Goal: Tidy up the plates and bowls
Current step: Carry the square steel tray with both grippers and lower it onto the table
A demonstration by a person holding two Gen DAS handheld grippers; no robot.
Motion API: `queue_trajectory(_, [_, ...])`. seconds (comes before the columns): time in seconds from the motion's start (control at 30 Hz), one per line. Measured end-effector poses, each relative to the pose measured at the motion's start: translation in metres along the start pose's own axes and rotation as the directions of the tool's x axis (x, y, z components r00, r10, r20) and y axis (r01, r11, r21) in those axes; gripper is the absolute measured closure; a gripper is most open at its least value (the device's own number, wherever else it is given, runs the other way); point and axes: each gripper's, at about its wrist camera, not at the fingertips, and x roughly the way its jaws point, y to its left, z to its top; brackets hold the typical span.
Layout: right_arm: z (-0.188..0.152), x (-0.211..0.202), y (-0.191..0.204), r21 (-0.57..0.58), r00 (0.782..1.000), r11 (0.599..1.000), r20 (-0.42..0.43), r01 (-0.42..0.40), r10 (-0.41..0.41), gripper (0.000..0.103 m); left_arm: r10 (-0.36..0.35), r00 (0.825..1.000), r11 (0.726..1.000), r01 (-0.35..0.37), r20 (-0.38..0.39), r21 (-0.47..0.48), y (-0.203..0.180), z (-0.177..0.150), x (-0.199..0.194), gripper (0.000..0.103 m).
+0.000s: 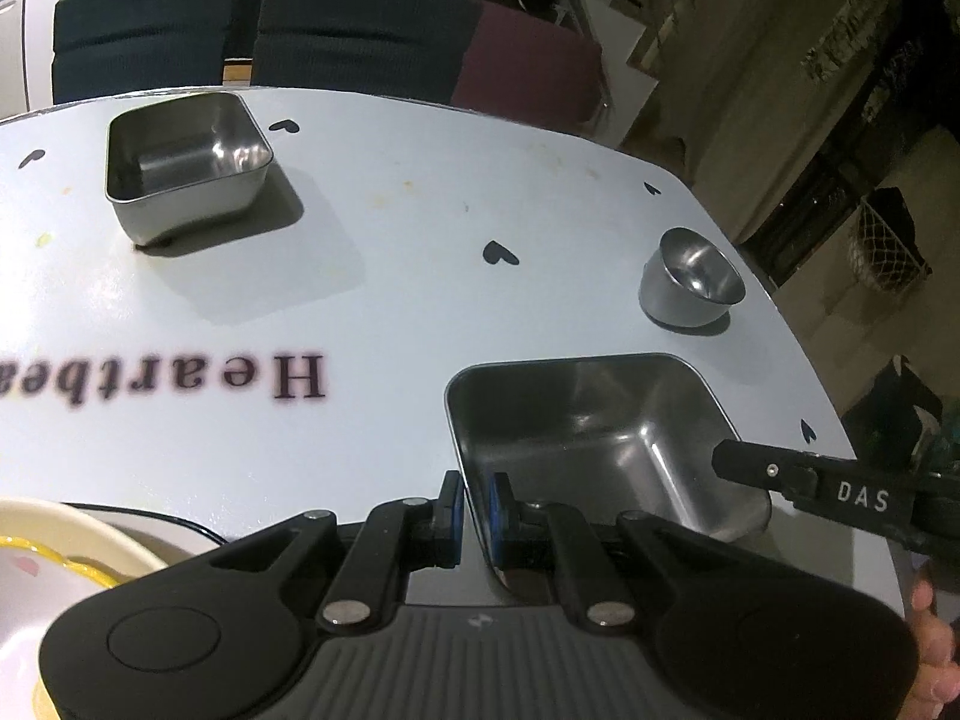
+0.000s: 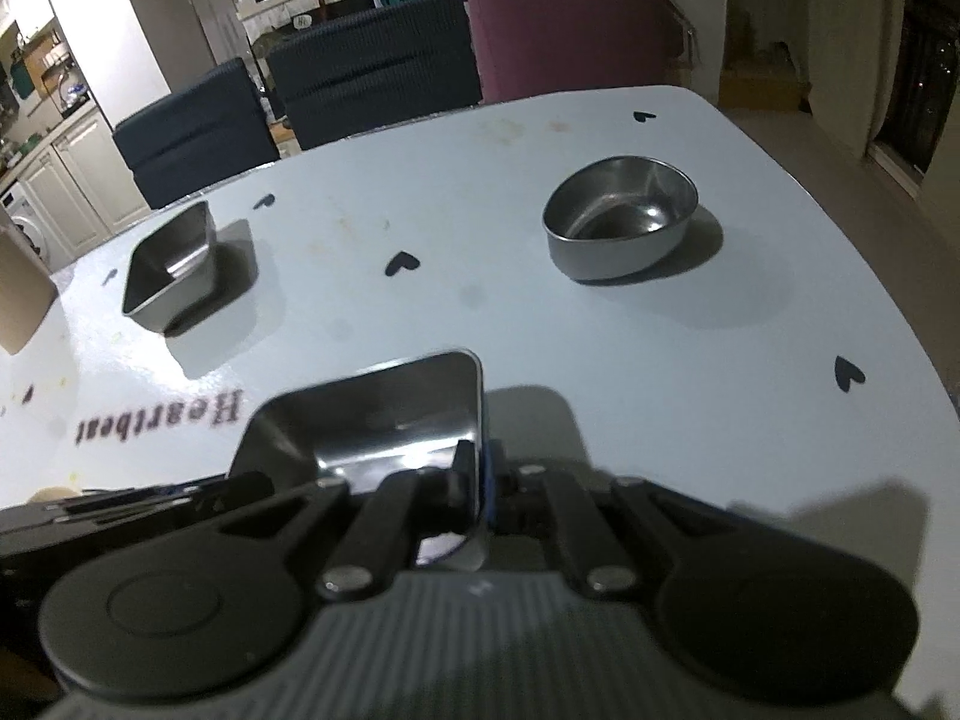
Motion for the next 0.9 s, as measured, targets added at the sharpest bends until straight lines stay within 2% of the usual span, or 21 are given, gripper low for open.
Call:
queue_trajectory(0.23, [0.002,0.010,-0.005,-0.013,0.999,1.000,-0.030,0.017,-0.018,0.098,-0.016,1.000,1.000,0.016,0.001,0.005,0.000,0.000,0.000,0.094])
queue_trajectory(0.4, [-0.001,0.022,-0.007,-0.030,0.996,0.999,-0.084,0.029,-0.032,0.099,-0.019,1.000,1.000,0.019,-0.002,0.004,0.001,0.000,0.000,0.094])
queue_trajectory(0.9, [-0.002,0.024,-0.007,-0.020,0.997,1.000,-0.078,0.024,-0.026,0.098,-0.029,1.000,0.999,0.029,-0.010,-0.017,0.004,0.000,0.000,0.094])
